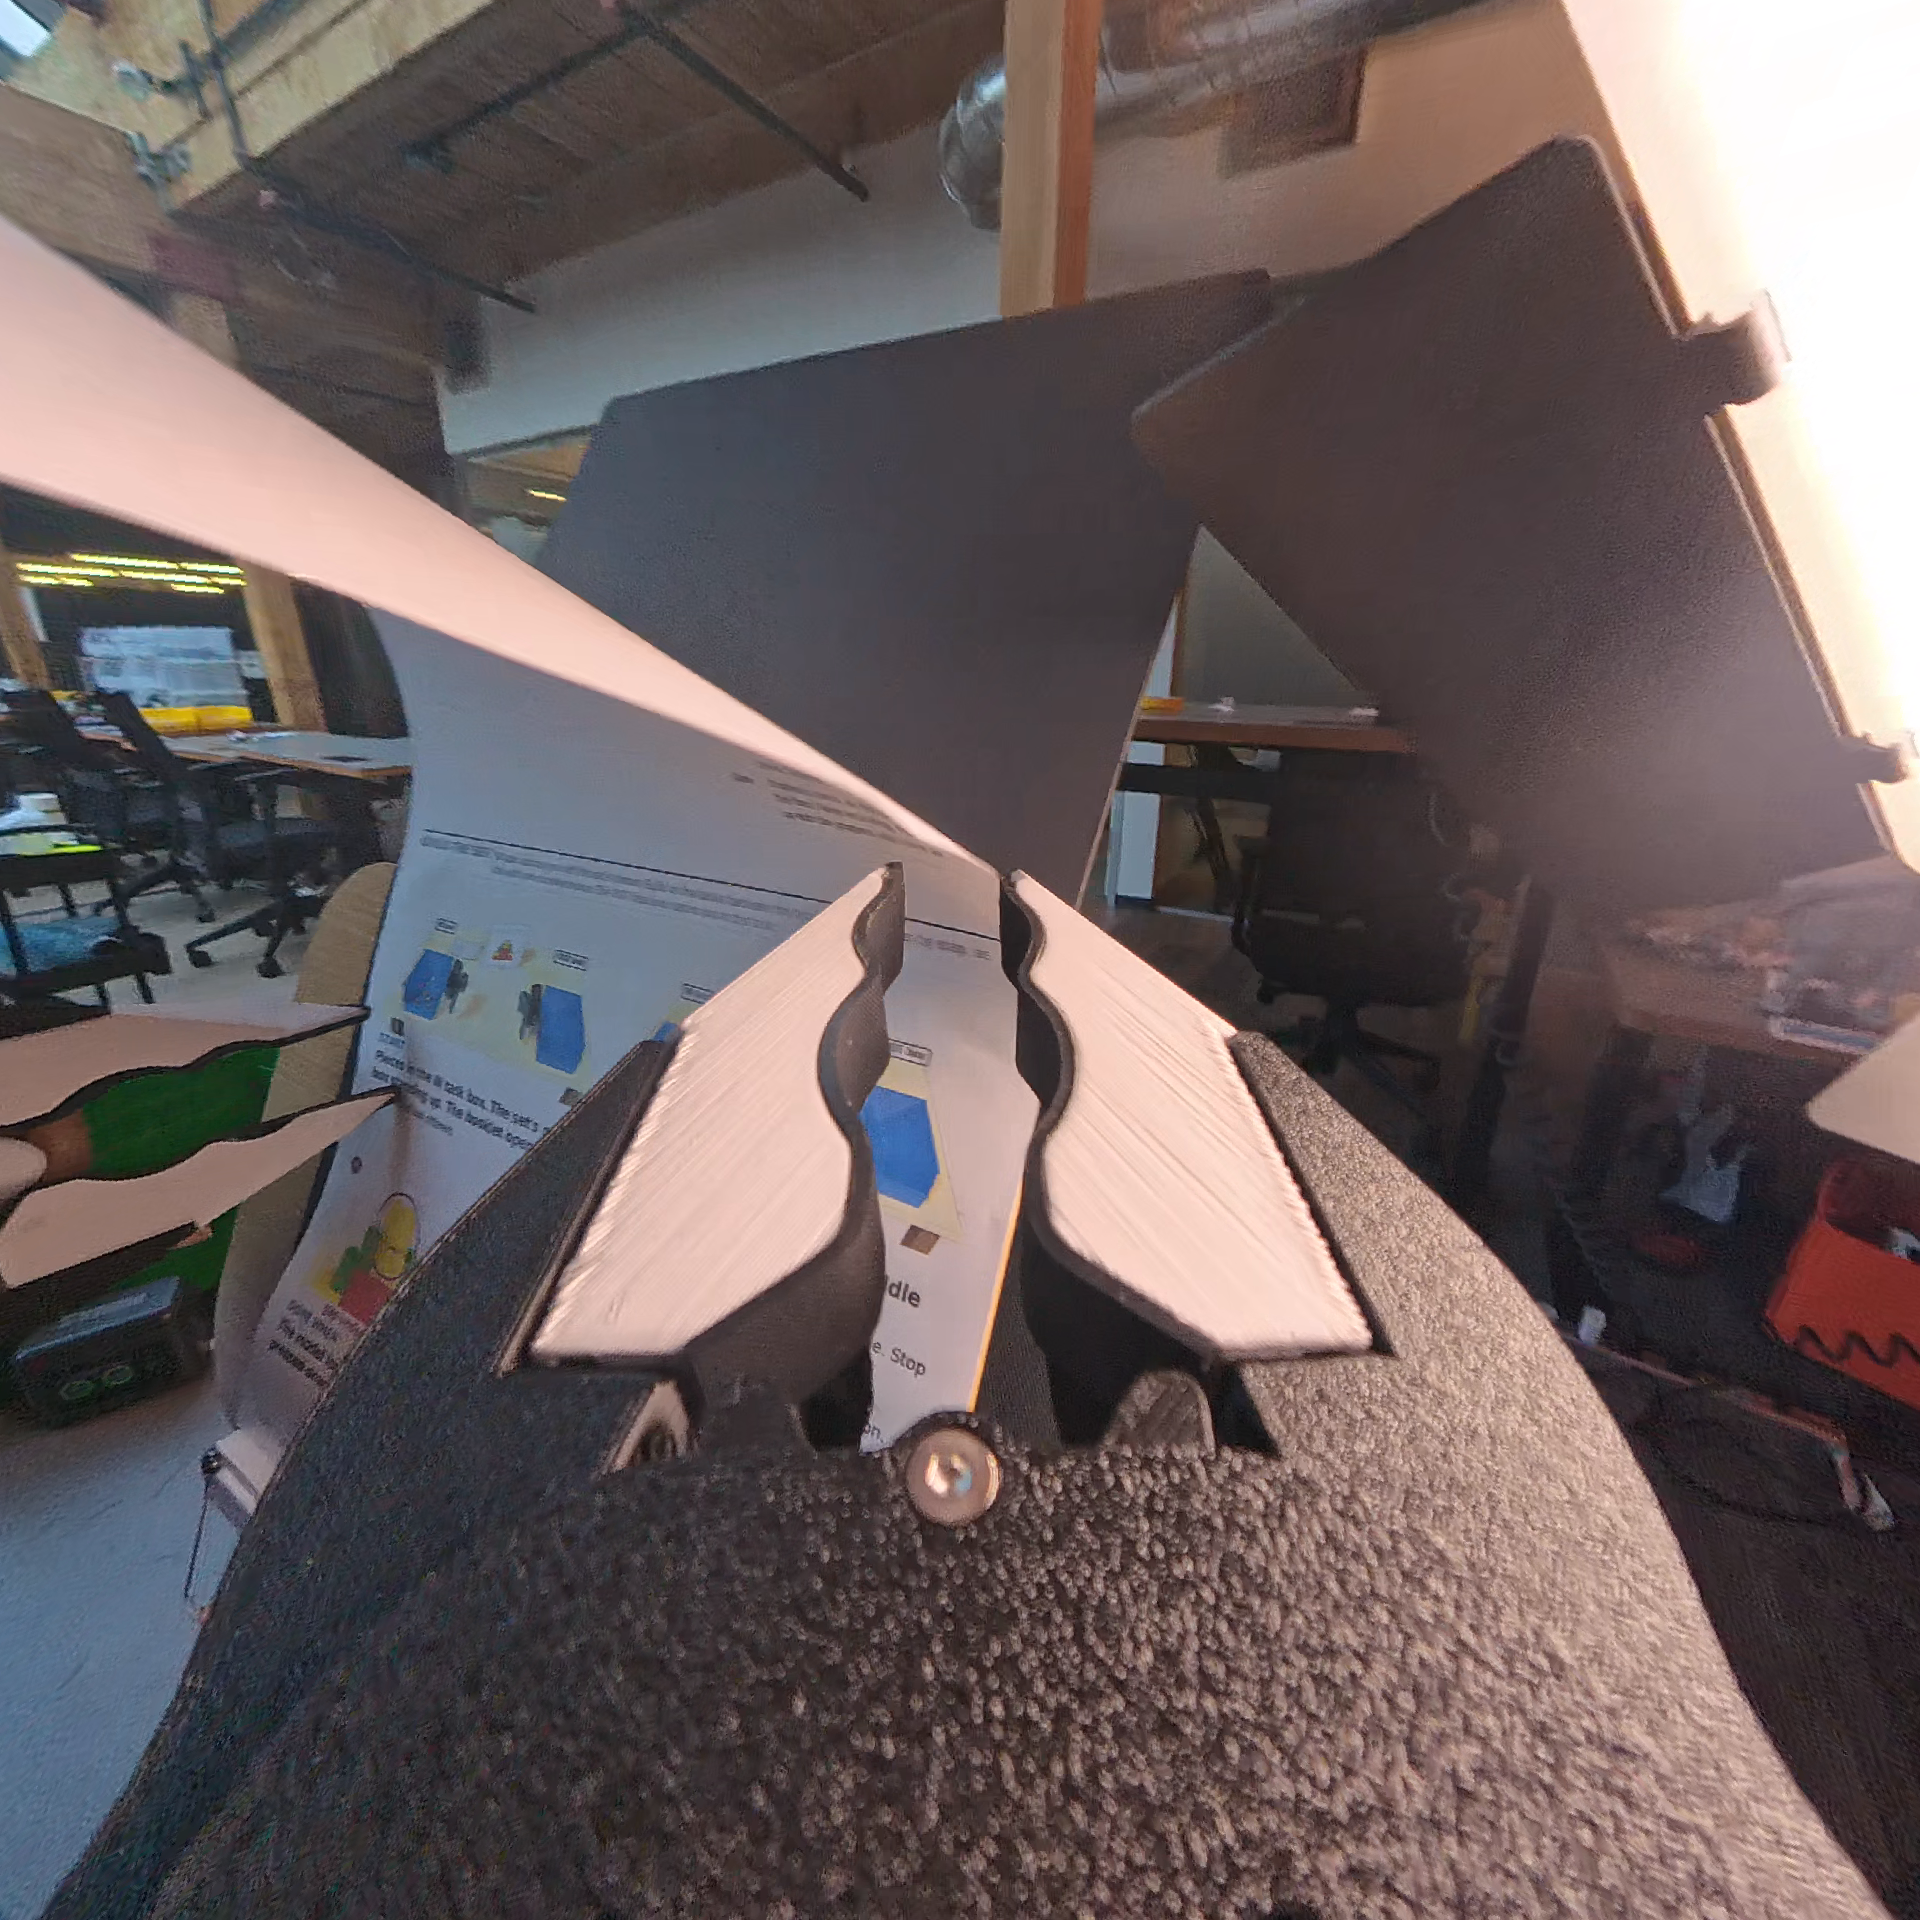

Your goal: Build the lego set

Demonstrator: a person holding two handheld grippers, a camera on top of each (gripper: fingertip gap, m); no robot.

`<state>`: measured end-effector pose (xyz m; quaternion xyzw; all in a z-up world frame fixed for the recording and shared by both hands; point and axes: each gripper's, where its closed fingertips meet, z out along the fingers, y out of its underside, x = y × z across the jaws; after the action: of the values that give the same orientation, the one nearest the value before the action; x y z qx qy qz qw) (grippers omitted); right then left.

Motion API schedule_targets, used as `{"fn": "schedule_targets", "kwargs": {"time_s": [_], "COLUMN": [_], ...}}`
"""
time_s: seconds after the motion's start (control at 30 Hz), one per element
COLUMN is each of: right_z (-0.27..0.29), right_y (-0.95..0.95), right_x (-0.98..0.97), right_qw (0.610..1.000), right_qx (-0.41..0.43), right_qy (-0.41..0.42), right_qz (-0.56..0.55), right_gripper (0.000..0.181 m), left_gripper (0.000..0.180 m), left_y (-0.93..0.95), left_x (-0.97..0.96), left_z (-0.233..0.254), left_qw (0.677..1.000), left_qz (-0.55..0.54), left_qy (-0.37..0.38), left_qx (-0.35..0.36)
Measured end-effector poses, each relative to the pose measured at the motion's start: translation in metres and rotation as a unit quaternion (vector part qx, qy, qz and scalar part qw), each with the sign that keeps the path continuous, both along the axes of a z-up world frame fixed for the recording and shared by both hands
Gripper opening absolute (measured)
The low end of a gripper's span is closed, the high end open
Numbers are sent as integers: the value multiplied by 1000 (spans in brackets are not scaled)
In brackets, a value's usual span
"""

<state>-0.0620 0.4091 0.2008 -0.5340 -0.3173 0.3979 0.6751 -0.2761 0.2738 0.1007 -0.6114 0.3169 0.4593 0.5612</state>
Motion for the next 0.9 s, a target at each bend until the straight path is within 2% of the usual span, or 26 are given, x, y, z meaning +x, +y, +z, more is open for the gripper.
{"fn": "schedule_targets", "kwargs": {"time_s": [0.17, 0.3, 0.37, 0.5, 0.6, 0.63, 0.73, 0.8, 0.9], "right_z": [-12, -13, -9, 2, 10, 11, 26, 49, 48], "right_y": [29, 36, 30, -11, -58, -67, -60, -34, 10], "right_x": [-1, 6, 12, 11, -24, -40, -85, -101, -115], "right_qw": [994, 989, 990, 985, 962, 954, 950, 946, 946], "right_qx": [-61, -105, -77, 75, 222, 249, 245, 238, 166], "right_qy": [-64, -43, -34, -52, -108, -133, -181, -188, -232], "right_qz": [-59, -97, -116, -149, -116, -102, -76, -112, -153], "right_gripper": [21, 29, 32, 30, 14, 14, 32, 34, 51], "left_gripper": [24, 22, 21, 21, 21, 21, 20, 19, 18], "left_y": [1, 1, 2, 4, 5, 5, 6, 6, 7], "left_x": [0, 0, 0, 1, 2, 2, 3, 4, 5], "left_z": [-1, -3, -4, -4, -3, -3, -4, -4, -5], "left_qw": [1000, 1000, 999, 999, 999, 999, 999, 999, 999], "left_qz": [-3, -7, -7, -8, -12, -13, -16, -18, -21], "left_qy": [-1, -19, -21, -20, -20, -20, -19, -17, -16], "left_qx": [-16, -23, -26, -34, -38, -38, -38, -38, -36]}}
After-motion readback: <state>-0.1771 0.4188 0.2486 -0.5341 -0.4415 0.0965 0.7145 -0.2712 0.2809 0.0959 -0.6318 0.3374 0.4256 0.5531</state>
